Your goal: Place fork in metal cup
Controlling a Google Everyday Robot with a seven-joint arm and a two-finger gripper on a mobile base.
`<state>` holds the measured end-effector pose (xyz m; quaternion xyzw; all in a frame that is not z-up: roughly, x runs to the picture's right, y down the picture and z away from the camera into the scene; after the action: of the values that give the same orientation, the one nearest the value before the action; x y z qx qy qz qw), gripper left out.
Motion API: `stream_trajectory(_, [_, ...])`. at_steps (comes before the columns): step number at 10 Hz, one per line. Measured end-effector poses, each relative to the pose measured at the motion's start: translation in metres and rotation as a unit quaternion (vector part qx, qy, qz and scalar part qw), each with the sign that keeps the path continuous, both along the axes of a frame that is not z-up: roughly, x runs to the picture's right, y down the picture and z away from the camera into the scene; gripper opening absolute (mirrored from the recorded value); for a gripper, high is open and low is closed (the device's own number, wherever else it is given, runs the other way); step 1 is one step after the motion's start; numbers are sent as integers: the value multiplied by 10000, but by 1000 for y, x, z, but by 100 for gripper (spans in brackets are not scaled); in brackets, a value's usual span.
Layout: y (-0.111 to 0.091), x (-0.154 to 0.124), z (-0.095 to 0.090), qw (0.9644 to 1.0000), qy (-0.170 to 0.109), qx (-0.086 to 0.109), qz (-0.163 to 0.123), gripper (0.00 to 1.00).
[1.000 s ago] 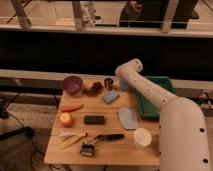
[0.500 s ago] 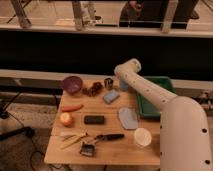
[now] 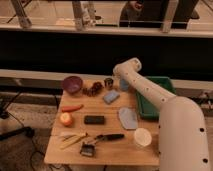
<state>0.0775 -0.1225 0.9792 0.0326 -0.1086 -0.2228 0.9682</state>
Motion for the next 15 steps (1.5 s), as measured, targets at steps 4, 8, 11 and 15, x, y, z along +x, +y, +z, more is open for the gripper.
stream_trajectory(4, [1,-24,-14,9966,-565,-362,472,0])
stream_trajectory(8, [19,-35,-20,9913,-900,-648,715,0])
stream_trajectory(11, [34,-45,-14,9889,-1021,-822,695,0])
stream_trajectory(15, [43,-56,-3,9875,-1100,-945,624,0])
